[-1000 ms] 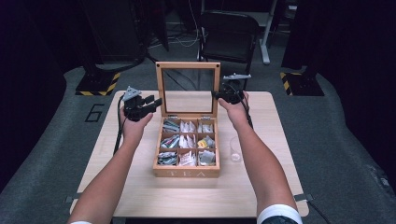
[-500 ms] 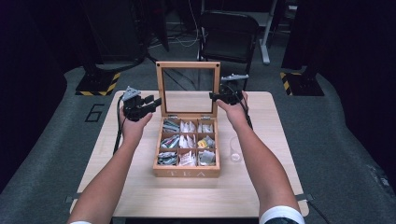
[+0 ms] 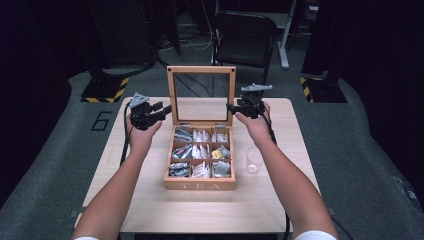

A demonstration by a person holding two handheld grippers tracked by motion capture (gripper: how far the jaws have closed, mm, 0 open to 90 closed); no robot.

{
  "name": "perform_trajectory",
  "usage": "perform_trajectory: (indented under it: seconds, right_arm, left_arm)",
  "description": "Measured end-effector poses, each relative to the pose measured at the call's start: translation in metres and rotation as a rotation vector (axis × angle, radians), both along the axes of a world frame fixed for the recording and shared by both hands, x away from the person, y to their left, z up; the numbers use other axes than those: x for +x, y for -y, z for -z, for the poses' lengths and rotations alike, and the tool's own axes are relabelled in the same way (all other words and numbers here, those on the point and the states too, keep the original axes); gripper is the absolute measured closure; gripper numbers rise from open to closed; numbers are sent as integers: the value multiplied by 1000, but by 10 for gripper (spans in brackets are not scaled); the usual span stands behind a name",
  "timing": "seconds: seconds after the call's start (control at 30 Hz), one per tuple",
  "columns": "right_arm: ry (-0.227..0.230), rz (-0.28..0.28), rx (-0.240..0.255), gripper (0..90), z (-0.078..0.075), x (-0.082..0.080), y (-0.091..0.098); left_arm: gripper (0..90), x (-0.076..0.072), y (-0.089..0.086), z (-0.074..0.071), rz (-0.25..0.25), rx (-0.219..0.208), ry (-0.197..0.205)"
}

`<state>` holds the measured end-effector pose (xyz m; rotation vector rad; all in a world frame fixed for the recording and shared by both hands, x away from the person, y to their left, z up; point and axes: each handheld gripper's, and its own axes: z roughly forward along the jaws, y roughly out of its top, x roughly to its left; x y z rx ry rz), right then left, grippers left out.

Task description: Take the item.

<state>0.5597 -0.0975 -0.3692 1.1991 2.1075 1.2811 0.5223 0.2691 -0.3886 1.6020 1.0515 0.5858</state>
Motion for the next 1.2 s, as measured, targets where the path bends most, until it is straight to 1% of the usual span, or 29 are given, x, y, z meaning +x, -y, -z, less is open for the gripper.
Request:
perform_trajectory:
  seconds: [0.03,0.07,0.1,0.13,0.2,0.23,0.37,0.4,0.47,0.5,0.6,0.63,0.67,0.7,0.73,0.77,0.93,1.07,1.2]
  right_arm:
    - [14,-8,-9,458,-1,-3,0]
    - [14,-8,-9,458,-1,-3,0]
    - [22,-17,-6,454,-2,-10,1]
    - [30,-22,-10,452,-3,-12,1]
    - [31,-30,-7,446,-3,-15,2]
    - [24,-38,3,433,-4,-19,2]
    - [22,-53,-2,430,-4,-27,3]
    - [28,-55,-10,430,-4,-28,3]
    - [25,-54,-13,430,-4,-30,3]
    - [23,-62,-17,446,-4,-33,3]
    - [27,-73,-16,458,-5,-36,3]
    - [30,-81,-19,470,-6,-40,3]
    - [30,-81,-19,470,-6,-40,3]
    - [37,-84,-24,476,-6,-45,2]
    - [37,-84,-24,476,-6,-45,2]
    - [41,-93,-32,498,-5,-50,2]
    - [54,-132,-50,547,1,-64,2]
    - [57,-171,-70,572,7,-75,1]
    - [49,-188,-63,582,12,-83,1]
  left_arm:
    - [528,-1,-1,-1,0,0,-2]
    - [528,-1,-1,-1,0,0,-2]
    - [528,-1,-1,-1,-7,-4,5]
    - [528,-1,-1,-1,-8,-3,5]
    - [528,-1,-1,-1,-8,-3,4]
    - [528,-2,-1,-2,-7,-3,3]
    - [528,-3,-1,-3,-3,2,9]
    - [528,-3,-1,-3,-2,2,10]
    - [528,-3,-1,-3,-2,2,10]
    - [528,-3,-2,-3,-5,3,10]
    - [528,-4,-2,-4,-3,1,6]
    - [528,-5,-2,-4,-5,-1,8]
    - [528,-5,-2,-4,-5,-1,8]
    - [528,-5,-2,-4,-3,3,11]
    - [528,-5,-2,-4,-3,3,11]
    - [528,-5,-2,-5,-1,4,10]
    - [528,-8,-2,-5,0,-1,19]
    - [528,-9,-5,-2,-8,-4,11]
    - [528,-9,-7,-1,-16,-1,8]
